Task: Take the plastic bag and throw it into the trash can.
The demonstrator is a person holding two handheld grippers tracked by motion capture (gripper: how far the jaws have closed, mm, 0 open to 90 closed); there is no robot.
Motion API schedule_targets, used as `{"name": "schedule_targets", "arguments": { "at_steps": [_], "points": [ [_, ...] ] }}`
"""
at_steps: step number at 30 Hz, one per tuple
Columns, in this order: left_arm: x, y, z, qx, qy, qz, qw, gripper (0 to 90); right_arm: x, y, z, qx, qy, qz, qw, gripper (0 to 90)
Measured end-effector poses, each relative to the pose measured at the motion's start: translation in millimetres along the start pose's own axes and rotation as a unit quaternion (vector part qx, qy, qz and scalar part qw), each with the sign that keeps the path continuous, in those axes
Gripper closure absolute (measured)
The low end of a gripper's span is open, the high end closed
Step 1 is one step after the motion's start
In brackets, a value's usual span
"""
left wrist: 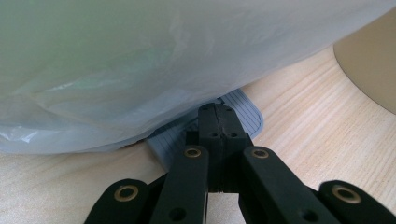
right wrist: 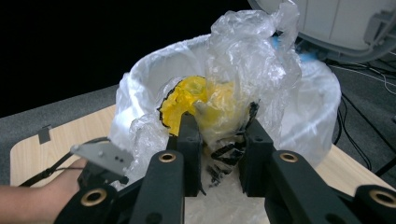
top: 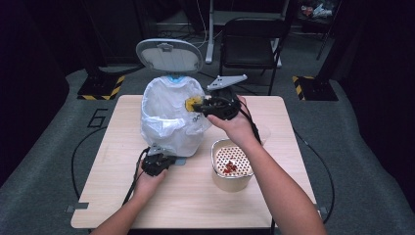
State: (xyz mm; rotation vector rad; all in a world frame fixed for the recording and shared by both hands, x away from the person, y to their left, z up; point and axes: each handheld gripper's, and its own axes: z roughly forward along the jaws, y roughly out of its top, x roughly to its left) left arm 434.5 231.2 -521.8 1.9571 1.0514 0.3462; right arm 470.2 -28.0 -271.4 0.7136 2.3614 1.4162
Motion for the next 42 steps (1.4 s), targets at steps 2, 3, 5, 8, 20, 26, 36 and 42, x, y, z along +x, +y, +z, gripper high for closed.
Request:
{"name": "schedule_targets", "arguments": {
  "at_steps": [2,3,5,8,20,26,36,42],
  "points": [
    [-0.2,-0.1,-0.1,0.001,0.001,0.002,1.0,90.0,-0.4,5.1,6.3,0.001,-0.001,0.0,1.0,74.0],
    [-0.5,0.0,-0.2,0.001,0.001,0.006,1.0,90.0,-0.6,6.5,8.4,0.002,-0.001,0.001,1.0,74.0],
    [-0.9,-0.1,0.0,0.0,0.002,0.006,1.0,90.0,-1.5,10.2,14.7,0.001,-0.004,-0.002,1.0,74.0],
    [-0.9,-0.3,-0.1,0.0,0.002,0.007,1.0,90.0,-2.7,16.0,23.5,0.001,-0.008,0.0,1.0,74.0],
    [-1.1,-0.4,-0.4,0.001,0.003,0.007,1.0,90.0,0.9,39.3,52.1,-0.018,-0.027,0.003,0.9995,74.0],
    [-0.9,-0.3,-0.7,0.002,0.003,0.007,1.0,90.0,6.0,48.6,73.0,-0.013,-0.037,-0.004,0.9992,72.7],
    [-0.6,-0.4,-0.7,0.001,0.002,0.006,1.0,90.0,14.2,46.2,79.7,-0.001,-0.067,-0.011,0.9977,43.1],
    [-0.8,-0.3,-0.7,0.002,0.002,0.005,1.0,90.0,5.2,43.6,70.1,-0.014,-0.108,-0.013,0.994,36.5]
  ]
}}
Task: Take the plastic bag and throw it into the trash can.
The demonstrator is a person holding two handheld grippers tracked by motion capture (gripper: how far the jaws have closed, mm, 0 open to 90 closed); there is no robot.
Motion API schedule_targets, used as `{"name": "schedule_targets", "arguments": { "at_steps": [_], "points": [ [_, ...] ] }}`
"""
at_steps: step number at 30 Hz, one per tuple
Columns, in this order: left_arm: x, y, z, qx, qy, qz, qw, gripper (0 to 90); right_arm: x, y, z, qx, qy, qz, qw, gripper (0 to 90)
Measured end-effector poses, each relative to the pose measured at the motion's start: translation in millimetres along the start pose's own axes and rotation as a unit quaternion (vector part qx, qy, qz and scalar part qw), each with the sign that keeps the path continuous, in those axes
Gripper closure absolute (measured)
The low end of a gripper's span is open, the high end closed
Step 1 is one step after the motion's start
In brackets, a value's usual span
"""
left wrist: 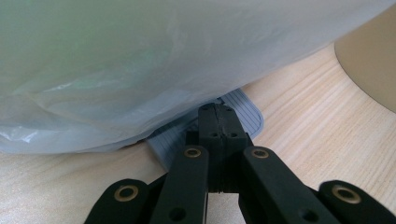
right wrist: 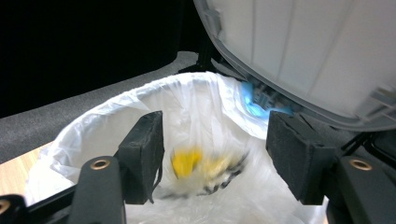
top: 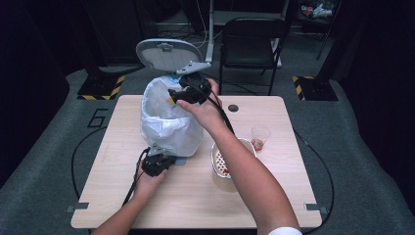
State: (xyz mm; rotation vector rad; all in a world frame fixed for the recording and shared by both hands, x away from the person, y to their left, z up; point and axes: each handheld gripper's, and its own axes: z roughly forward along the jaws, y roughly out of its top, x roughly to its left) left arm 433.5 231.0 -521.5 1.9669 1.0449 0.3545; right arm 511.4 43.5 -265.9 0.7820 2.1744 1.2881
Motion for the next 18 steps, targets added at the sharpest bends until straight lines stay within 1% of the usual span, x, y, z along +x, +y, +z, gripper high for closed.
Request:
{"name": "schedule_targets", "arguments": {
  "at_steps": [1,3,4,5,7,8,10,11,14,18],
  "points": [
    [0.0,0.0,0.0,-0.001,0.0,0.001,1.0,90.0,-1.3,-0.7,-0.8,0.002,0.003,0.003,1.0,36.5],
    [0.0,-0.1,0.0,-0.001,0.0,-0.001,1.0,90.0,-2.0,-2.0,-3.2,0.0,-0.006,0.002,1.0,36.6],
    [0.0,-0.2,0.0,-0.001,0.0,-0.002,1.0,90.0,-3.1,-2.5,-4.2,-0.006,-0.008,0.004,0.9999,37.2],
    [0.0,-0.1,0.0,0.0,0.0,0.0,1.0,90.0,-4.3,-2.9,-5.0,-0.009,-0.005,0.008,0.9999,37.9],
    [-0.1,-0.1,0.0,-0.001,0.0,-0.001,1.0,90.0,-5.9,-4.4,-7.2,-0.004,0.005,0.011,0.9999,40.3],
    [-0.1,-0.2,0.0,-0.001,0.0,-0.002,1.0,90.0,-6.3,-5.3,-8.3,-0.001,0.008,0.009,0.9999,41.2],
    [0.1,-0.5,0.3,-0.003,0.001,-0.003,1.0,90.0,-8.0,-8.9,-13.6,0.012,0.012,0.005,0.9998,42.1],
    [0.3,-0.6,0.1,-0.001,0.001,-0.004,1.0,90.0,-9.2,-10.5,-15.5,0.013,0.013,0.004,0.9998,42.1],
    [0.0,-0.6,0.2,-0.002,0.002,-0.004,1.0,90.0,-15.1,-17.7,-25.8,0.026,0.018,0.008,0.9995,42.0],
    [-0.1,-0.4,0.5,-0.003,0.002,-0.005,1.0,90.0,-24.7,-30.8,-43.7,0.02,0.019,0.015,0.9995,40.8]
  ]
}}
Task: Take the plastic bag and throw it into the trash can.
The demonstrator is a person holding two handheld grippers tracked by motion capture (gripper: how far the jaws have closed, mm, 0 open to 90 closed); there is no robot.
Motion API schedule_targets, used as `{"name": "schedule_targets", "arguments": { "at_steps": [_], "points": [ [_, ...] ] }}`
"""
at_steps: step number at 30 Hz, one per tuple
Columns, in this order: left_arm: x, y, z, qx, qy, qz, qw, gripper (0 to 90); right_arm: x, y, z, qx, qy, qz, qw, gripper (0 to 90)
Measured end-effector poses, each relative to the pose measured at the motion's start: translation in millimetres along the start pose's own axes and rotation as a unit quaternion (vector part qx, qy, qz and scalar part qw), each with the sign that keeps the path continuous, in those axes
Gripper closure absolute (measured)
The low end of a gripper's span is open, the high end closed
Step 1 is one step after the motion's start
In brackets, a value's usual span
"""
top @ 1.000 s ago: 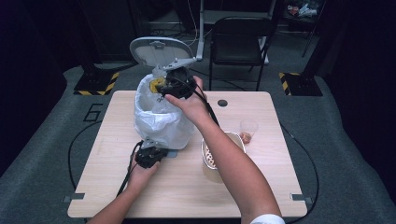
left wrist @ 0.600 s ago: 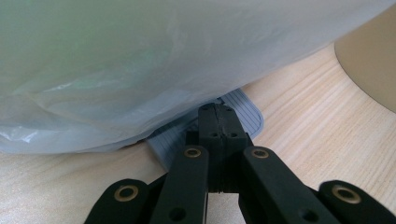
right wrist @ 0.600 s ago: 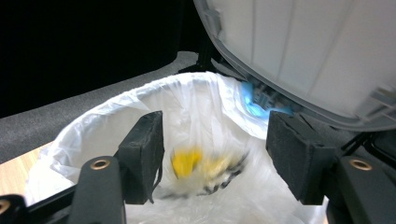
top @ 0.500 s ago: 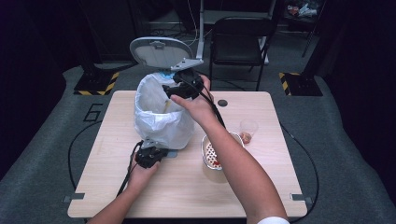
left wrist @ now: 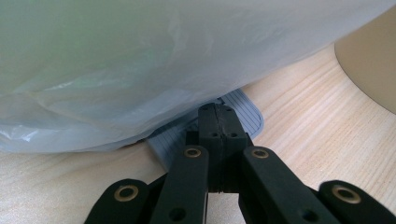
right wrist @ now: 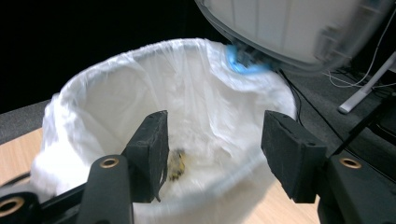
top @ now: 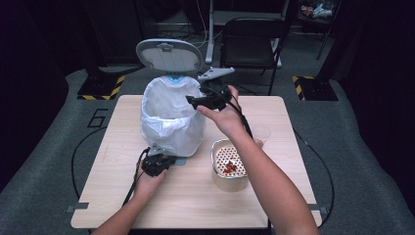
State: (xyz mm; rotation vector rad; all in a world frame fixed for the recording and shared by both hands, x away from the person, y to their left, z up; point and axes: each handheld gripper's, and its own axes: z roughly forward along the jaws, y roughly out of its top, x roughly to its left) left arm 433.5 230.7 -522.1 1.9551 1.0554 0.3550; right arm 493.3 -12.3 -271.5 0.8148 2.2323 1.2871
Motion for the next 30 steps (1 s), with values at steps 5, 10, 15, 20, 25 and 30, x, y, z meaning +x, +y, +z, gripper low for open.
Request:
{"name": "schedule_targets", "arguments": {
  "at_steps": [5,10,15,20,25,30],
  "points": [
    [0.2,0.0,-0.2,0.002,-0.001,-0.002,1.0,90.0,-10.1,-20.1,-23.6,-0.005,-0.009,0.0,0.9999,38.9],
    [-0.3,0.1,-0.2,-0.001,-0.002,-0.004,1.0,90.0,-24.8,-45.2,-43.4,0.0,-0.027,0.007,0.9996,36.9],
    [0.5,-0.1,-0.2,-0.003,-0.004,-0.005,1.0,90.0,-38.2,-72.1,-60.1,0.008,-0.045,0.023,0.9987,36.0],
    [0.0,-0.1,-0.2,-0.002,-0.003,-0.004,1.0,90.0,-52.6,-97.1,-73.7,0.008,-0.062,0.038,0.9973,34.3],
    [0.3,0.0,-0.5,-0.001,-0.005,-0.004,1.0,90.0,-63.4,-117.4,-84.6,0.005,-0.071,0.053,0.996,30.6],
    [0.1,-0.1,-0.3,-0.002,-0.002,-0.003,1.0,90.0,-70.8,-136.1,-88.8,0.007,-0.078,0.068,0.9946,26.1]
  ]
}}
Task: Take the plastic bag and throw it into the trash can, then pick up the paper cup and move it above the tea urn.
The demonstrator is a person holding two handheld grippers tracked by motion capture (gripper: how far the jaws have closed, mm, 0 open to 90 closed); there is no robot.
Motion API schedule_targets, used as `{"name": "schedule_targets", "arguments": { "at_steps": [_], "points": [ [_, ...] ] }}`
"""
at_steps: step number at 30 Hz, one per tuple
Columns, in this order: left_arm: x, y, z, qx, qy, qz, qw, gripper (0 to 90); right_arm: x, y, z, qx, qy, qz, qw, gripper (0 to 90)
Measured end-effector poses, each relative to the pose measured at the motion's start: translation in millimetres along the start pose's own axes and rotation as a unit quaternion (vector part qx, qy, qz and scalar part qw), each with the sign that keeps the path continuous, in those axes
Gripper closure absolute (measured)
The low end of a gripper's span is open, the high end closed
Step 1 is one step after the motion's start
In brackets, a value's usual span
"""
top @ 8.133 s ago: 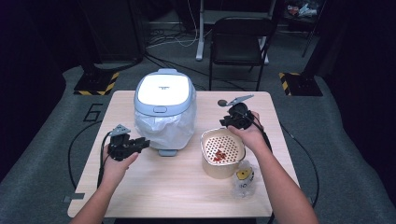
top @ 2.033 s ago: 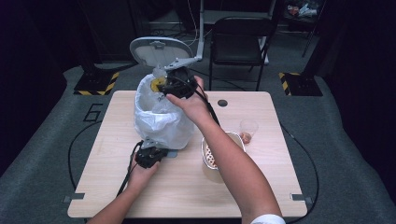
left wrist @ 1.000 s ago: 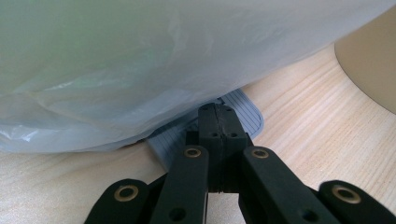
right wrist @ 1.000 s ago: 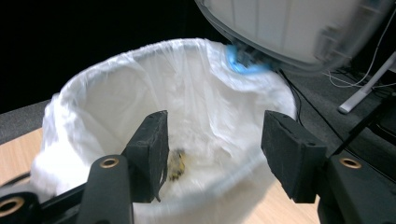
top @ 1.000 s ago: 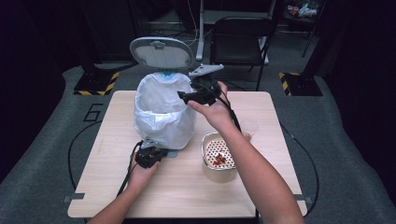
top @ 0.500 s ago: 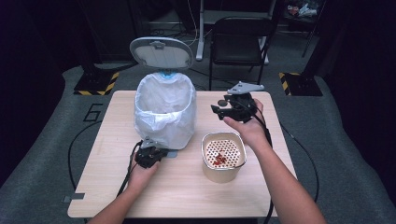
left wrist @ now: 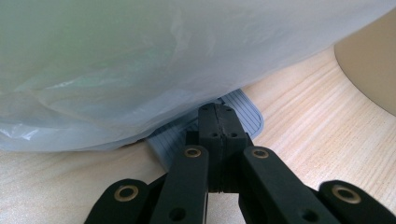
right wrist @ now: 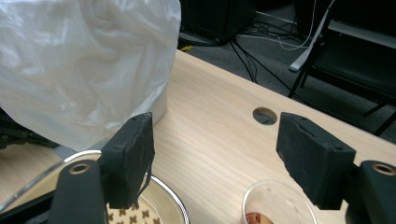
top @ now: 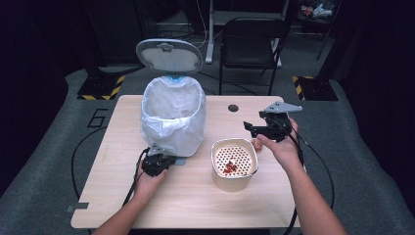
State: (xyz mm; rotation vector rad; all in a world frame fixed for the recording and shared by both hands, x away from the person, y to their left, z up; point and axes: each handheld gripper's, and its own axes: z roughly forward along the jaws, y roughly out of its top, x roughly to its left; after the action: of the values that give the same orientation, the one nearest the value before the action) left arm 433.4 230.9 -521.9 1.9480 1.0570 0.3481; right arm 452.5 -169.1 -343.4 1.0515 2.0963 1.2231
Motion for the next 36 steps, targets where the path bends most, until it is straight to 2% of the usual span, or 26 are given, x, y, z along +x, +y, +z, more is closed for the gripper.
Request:
{"name": "schedule_targets", "arguments": {
  "at_steps": [4,11,17,23,28,32,36],
  "points": [
    [0.0,0.2,0.0,0.0,0.001,0.0,1.0,90.0,-5.0,-12.5,0.7,0.004,-0.005,0.001,1.0,23.9],
    [0.5,0.3,-0.1,0.002,-0.001,0.001,1.0,90.0,-19.6,-34.2,-0.1,-0.002,-0.019,0.02,0.9996,23.0],
    [0.7,0.3,0.2,-0.001,-0.003,0.0,1.0,90.0,-32.7,-62.9,8.1,0.008,-0.029,0.049,0.9984,19.9],
    [0.7,0.3,0.2,-0.001,-0.003,-0.001,1.0,90.0,-41.5,-82.7,16.5,0.008,-0.033,0.059,0.9977,18.3],
    [1.1,0.4,0.2,0.0,-0.004,-0.001,1.0,90.0,-44.6,-94.0,28.9,0.014,-0.033,0.063,0.9974,15.7],
    [1.9,0.4,0.0,0.002,-0.005,0.0,1.0,90.0,-47.0,-97.6,40.6,0.021,-0.041,0.056,0.9974,15.5],
    [1.6,0.6,-0.1,0.002,-0.008,0.0,1.0,90.0,-48.9,-100.5,49.1,0.023,-0.056,0.06,0.9964,15.4]
  ]
}}
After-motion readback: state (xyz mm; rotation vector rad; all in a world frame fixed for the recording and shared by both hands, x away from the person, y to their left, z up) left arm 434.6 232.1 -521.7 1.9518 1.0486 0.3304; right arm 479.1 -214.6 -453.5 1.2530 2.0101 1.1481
